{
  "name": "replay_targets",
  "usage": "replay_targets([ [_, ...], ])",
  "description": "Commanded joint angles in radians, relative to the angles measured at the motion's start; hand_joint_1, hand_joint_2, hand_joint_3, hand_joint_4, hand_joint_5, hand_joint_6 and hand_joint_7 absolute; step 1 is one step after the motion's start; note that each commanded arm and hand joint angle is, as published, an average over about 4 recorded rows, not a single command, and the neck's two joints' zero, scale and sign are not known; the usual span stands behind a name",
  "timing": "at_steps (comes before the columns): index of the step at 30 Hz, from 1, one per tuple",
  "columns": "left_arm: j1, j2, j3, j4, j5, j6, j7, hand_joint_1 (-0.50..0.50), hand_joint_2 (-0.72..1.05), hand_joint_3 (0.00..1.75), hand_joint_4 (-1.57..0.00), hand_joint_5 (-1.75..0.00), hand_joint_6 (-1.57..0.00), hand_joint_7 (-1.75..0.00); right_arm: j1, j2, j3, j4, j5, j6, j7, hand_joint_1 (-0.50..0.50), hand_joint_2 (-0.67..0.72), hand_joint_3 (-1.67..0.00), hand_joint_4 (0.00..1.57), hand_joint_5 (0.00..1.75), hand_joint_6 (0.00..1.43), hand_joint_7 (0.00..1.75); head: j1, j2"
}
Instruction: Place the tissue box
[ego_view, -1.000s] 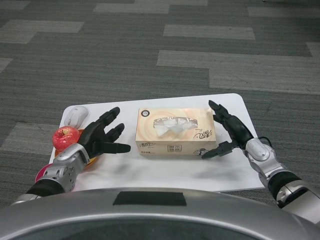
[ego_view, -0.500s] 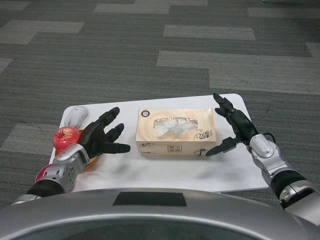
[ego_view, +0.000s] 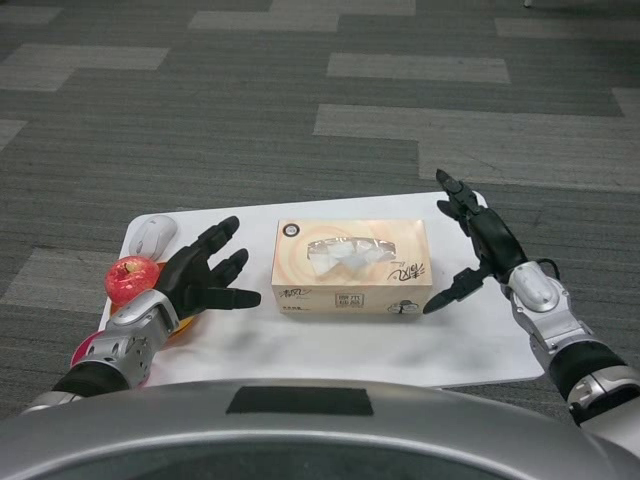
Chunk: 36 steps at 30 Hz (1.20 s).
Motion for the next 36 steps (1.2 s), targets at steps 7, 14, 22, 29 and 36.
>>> replay_targets([
  [7, 0.001, 0.011, 0.025, -0.029, 0.006, -0.017, -0.005, 0.50, 1.05, 0.09, 0.00, 0.00, 0.00, 0.00, 0.010, -0.019, -0.076, -0.121, 0.003, 0.000, -0.001, -0.42, 0.09, 0.00, 0.00, 0.58, 0.00, 0.00, 0.002, 0.006],
  [14, 0.001, 0.009, 0.041, -0.071, 0.008, -0.021, -0.005, 0.50, 1.05, 0.17, 0.00, 0.00, 0.00, 0.00, 0.014, -0.024, -0.116, -0.179, 0.003, 0.001, -0.005, -0.42, 0.09, 0.00, 0.00, 0.63, 0.00, 0.00, 0.003, 0.008],
  [22, 0.002, 0.005, 0.072, -0.142, 0.005, -0.031, -0.004, 0.50, 1.05, 0.13, 0.00, 0.00, 0.00, 0.00, 0.020, -0.028, -0.137, -0.234, 0.007, 0.002, -0.015, -0.42, 0.09, 0.00, 0.00, 0.68, 0.00, 0.00, 0.005, 0.016],
  [29, 0.001, -0.003, 0.105, -0.237, -0.001, -0.039, 0.000, 0.50, 1.05, 0.09, 0.00, 0.00, 0.00, 0.00, 0.022, -0.027, -0.152, -0.300, 0.012, 0.004, -0.027, -0.42, 0.09, 0.00, 0.00, 0.58, 0.00, 0.00, 0.010, 0.026],
  [36, -0.012, -0.011, 0.128, -0.317, -0.004, -0.044, 0.004, 0.50, 1.05, 0.17, 0.00, 0.00, 0.00, 0.00, 0.027, -0.030, -0.160, -0.364, 0.015, 0.004, -0.049, -0.42, 0.09, 0.00, 0.00, 0.68, 0.00, 0.00, 0.002, 0.034],
])
